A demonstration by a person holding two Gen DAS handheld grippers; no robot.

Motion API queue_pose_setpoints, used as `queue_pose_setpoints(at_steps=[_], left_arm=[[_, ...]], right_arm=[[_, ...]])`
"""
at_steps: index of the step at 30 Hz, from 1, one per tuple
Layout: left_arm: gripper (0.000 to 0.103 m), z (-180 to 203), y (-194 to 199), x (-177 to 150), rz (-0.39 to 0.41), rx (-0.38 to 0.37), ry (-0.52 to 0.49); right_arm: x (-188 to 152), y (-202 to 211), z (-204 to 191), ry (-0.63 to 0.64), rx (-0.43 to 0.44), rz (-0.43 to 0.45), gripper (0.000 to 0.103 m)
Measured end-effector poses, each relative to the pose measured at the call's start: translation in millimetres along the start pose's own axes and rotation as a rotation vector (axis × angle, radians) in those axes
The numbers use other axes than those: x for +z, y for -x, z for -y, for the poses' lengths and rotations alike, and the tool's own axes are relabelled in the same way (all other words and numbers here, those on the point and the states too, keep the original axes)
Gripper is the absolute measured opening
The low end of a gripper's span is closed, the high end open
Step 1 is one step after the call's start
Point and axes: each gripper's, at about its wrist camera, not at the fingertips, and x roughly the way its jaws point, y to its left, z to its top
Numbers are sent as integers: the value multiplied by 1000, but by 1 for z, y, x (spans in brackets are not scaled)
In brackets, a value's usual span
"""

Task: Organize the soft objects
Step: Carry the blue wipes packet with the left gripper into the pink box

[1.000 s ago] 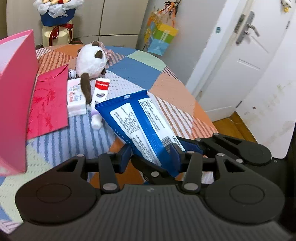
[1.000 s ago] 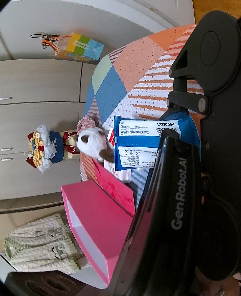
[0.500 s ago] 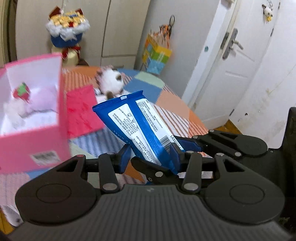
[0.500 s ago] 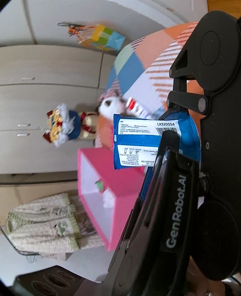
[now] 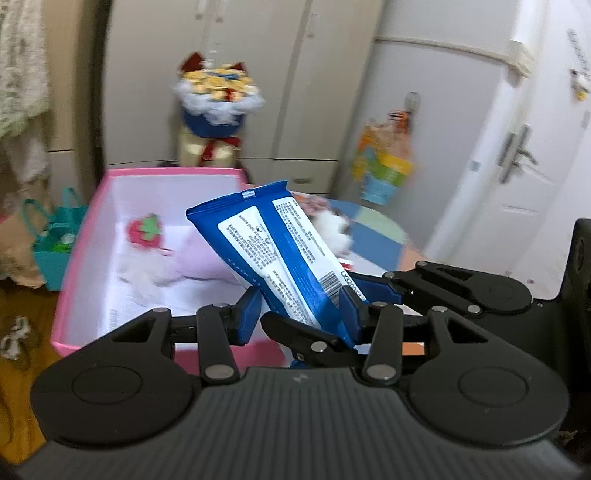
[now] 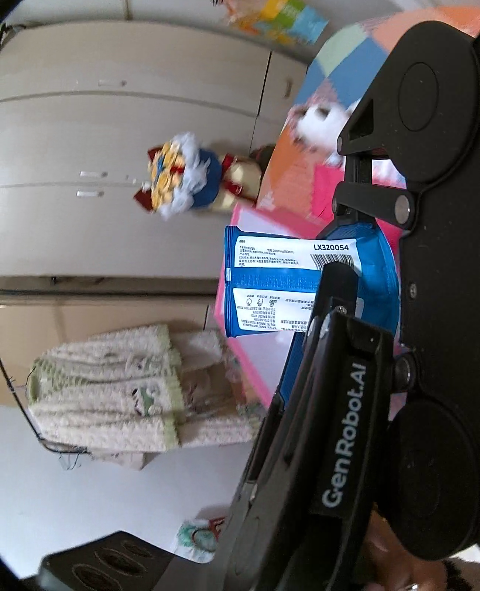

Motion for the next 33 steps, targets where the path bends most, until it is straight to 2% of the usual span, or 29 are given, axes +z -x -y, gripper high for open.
queue_pose_setpoints(at_steps=[6, 12, 19, 22, 27, 33], left_arm=[[44, -49, -27, 21, -50, 56, 66], [44, -92, -68, 34, -138, 78, 171], [44, -120, -97, 40, -179, 78, 238], [44, -128, -105, 41, -201, 59, 249], [45, -136, -115, 40, -229, 42, 267], [50, -125, -103, 36, -170, 138, 178]], right_arm=[[20, -53, -14, -64, 86, -39, 57], [30, -116, -6, -154, 174, -177, 60], [37, -164, 2, -168, 204, -293, 60], [40, -176, 3, -154, 207, -337, 64], [46, -188, -3, -58, 223, -389, 71], [46, -179, -7, 24, 190, -370, 74]])
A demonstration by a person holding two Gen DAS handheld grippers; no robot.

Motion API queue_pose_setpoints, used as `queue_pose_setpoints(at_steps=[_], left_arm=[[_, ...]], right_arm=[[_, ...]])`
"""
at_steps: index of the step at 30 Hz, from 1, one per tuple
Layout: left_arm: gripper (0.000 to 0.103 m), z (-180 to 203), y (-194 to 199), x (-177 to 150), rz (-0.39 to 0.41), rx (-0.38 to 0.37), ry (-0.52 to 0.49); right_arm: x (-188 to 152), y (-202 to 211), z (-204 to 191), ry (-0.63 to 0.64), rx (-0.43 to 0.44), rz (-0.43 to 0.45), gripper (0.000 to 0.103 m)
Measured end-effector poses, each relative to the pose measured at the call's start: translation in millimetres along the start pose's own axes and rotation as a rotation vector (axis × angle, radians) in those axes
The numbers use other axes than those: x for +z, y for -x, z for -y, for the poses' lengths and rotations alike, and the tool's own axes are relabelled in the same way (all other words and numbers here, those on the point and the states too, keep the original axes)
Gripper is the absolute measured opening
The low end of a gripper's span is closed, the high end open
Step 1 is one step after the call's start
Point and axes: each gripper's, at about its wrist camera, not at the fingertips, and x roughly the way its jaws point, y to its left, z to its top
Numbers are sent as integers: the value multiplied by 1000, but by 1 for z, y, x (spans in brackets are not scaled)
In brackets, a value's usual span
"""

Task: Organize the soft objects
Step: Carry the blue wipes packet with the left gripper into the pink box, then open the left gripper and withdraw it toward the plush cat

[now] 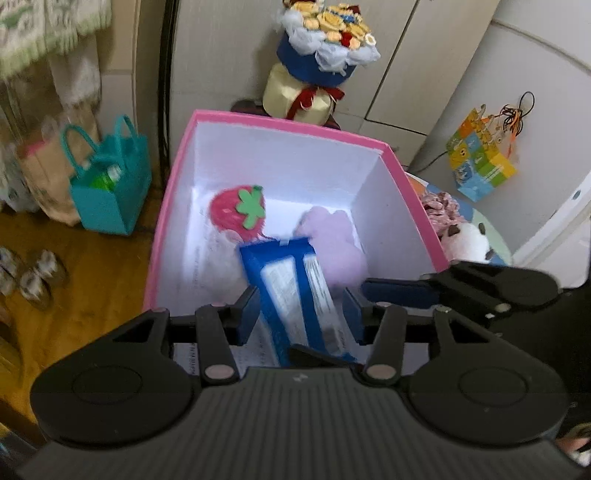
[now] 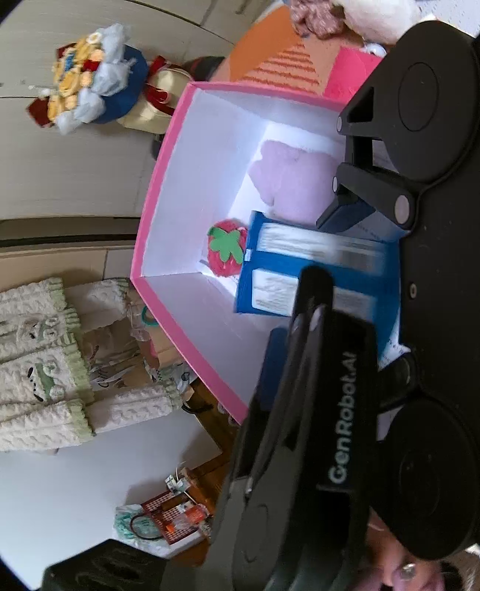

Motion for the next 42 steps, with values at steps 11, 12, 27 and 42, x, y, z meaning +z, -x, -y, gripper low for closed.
queue_pose_setpoints(at_steps=[11, 12, 27, 42], left_arm=[[54, 14, 43, -18, 59, 30, -95], [54, 14, 46, -20, 62, 33, -99], [55, 35, 106, -49, 132, 32, -172], [61, 108, 138, -87, 186, -56, -351]], right_arm=[[-21, 48, -3, 46, -14, 101, 74], [-23, 51, -4, 49, -17, 105, 74], [-55, 113, -23, 131, -75, 186, 74], [-133, 193, 12, 74, -212, 242, 76]])
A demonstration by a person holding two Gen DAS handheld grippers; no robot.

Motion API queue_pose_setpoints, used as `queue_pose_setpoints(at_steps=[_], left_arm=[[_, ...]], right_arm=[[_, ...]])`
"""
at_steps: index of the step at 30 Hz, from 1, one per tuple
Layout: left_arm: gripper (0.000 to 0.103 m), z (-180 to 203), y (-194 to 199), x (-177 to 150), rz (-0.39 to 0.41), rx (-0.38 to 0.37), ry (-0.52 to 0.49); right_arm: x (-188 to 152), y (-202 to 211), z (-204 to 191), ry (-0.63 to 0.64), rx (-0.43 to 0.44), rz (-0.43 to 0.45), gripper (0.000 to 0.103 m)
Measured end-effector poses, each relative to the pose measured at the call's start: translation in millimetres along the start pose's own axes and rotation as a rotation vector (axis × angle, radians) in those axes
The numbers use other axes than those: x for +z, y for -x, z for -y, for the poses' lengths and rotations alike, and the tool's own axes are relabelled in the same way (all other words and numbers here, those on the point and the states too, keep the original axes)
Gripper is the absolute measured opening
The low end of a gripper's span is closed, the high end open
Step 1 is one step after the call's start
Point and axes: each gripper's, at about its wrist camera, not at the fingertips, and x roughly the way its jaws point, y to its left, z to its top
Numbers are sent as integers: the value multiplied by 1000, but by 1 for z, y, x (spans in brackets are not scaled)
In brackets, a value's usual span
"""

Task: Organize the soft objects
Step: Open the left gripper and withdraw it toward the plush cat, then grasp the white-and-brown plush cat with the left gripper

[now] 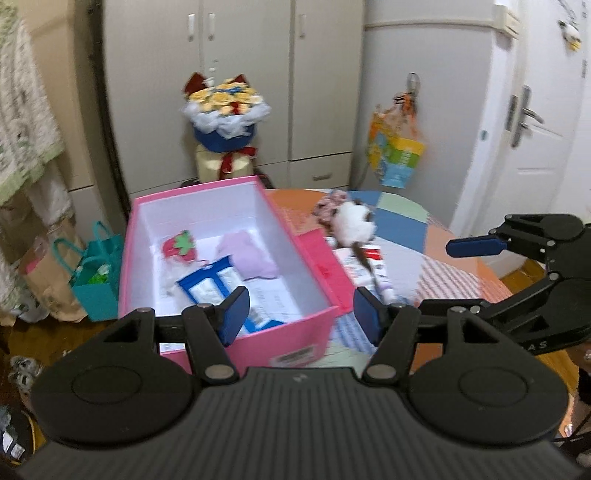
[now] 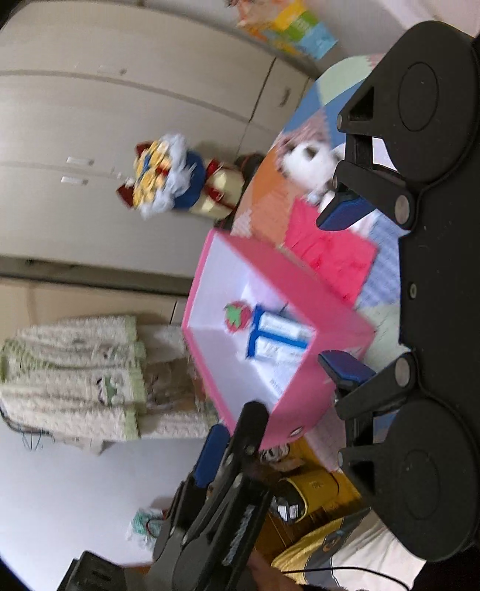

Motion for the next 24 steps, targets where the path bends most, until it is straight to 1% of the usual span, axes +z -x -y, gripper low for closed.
queue_pose_setpoints(at_steps=[5, 11, 15, 19, 21, 24], left_arm=[[61, 33, -12, 0, -14, -61, -29], [61, 67, -46, -3, -70, -121, -46], [59, 85, -74, -3, -112, -141, -57], [58, 99, -103, -3, -143, -161, -58], [56, 102, -119, -3, -150, -177, -43], [52, 104, -142, -2, -157, -179, -14]], right_arm=[[-29, 12, 27, -63, -47, -26, 76], [-54, 14, 57, -112, -69, -43, 76], [-67, 8, 67, -96, -61, -43, 76], [-77, -8, 75, -79, -28, -45, 76], [-80, -18, 79, -89, 2, -48, 76], [-86, -40, 87, -112, 33, -58, 76]])
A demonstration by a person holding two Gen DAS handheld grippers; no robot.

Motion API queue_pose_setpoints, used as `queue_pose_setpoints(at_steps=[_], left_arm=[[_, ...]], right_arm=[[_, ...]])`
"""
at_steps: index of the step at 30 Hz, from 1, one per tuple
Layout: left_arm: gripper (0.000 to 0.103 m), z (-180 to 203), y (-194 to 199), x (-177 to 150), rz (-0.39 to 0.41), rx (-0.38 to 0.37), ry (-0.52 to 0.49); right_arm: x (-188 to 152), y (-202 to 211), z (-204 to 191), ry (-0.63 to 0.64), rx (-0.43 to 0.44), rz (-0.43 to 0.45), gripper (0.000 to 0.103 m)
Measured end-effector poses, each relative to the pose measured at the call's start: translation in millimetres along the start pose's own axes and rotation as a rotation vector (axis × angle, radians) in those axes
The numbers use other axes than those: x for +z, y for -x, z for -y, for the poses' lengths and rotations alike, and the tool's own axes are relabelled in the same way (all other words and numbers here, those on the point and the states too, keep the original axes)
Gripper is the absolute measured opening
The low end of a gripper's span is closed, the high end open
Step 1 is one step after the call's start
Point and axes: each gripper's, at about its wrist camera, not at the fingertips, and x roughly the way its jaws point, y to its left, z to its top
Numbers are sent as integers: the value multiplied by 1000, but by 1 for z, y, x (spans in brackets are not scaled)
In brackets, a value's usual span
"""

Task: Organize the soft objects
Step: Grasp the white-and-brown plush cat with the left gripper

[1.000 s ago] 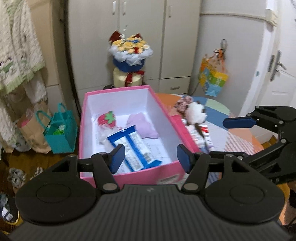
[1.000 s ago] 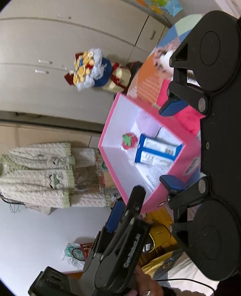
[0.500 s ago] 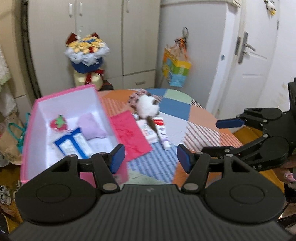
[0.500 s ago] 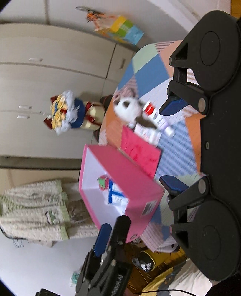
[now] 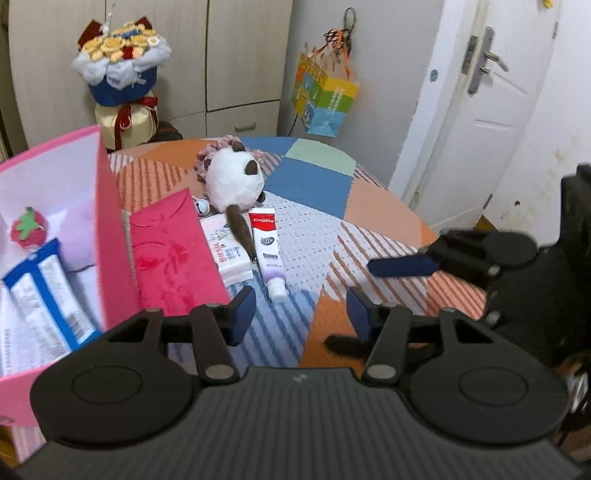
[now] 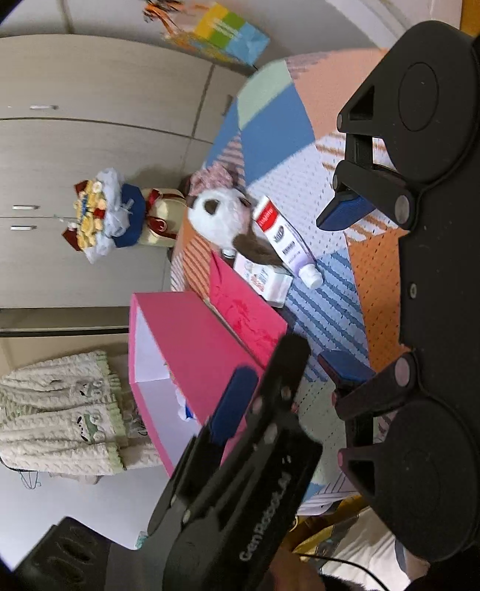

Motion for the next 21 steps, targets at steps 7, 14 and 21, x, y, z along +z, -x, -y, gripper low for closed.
queue_pose_setpoints(at_steps=[7, 14, 21], left_arm=[[51, -12, -38, 12, 19, 23, 76], [51, -34, -69, 41, 67, 71, 171], [51, -52, -107, 74, 98, 110, 278]], right_arm=[[1, -52, 15, 9, -24, -21, 76], [20, -73, 34, 46, -13, 17, 76], [55, -103, 65, 76, 38, 39, 76]])
